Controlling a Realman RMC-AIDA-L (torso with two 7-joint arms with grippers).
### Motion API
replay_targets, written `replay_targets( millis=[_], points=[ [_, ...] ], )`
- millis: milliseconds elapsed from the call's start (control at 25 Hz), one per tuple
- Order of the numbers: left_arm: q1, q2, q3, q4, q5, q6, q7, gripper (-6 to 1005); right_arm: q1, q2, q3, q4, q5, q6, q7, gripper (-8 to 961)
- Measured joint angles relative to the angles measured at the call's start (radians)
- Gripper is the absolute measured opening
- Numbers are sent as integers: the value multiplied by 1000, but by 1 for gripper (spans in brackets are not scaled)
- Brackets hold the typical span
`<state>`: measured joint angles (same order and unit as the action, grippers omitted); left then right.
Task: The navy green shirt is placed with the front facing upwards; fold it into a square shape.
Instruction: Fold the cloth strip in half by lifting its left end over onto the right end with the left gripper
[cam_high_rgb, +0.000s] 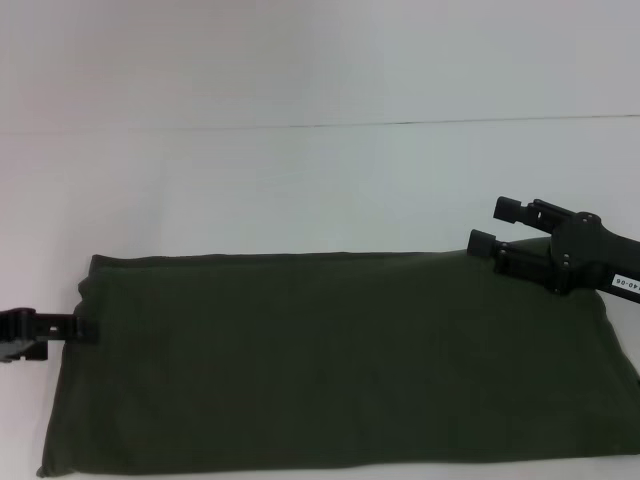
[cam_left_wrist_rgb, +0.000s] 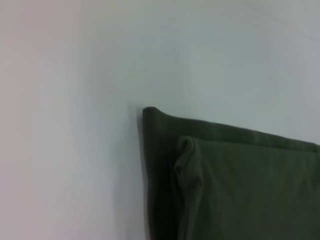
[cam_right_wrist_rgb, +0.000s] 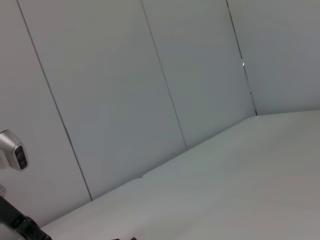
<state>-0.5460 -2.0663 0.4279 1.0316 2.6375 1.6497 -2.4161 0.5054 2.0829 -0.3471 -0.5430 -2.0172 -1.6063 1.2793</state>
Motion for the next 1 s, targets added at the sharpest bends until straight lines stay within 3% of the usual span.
replay_targets(
  millis=[1000],
  points=[
    [-8, -6, 45, -62, 30, -60, -3, 933, 3, 0, 5, 3, 0, 2, -6, 835]
  ],
)
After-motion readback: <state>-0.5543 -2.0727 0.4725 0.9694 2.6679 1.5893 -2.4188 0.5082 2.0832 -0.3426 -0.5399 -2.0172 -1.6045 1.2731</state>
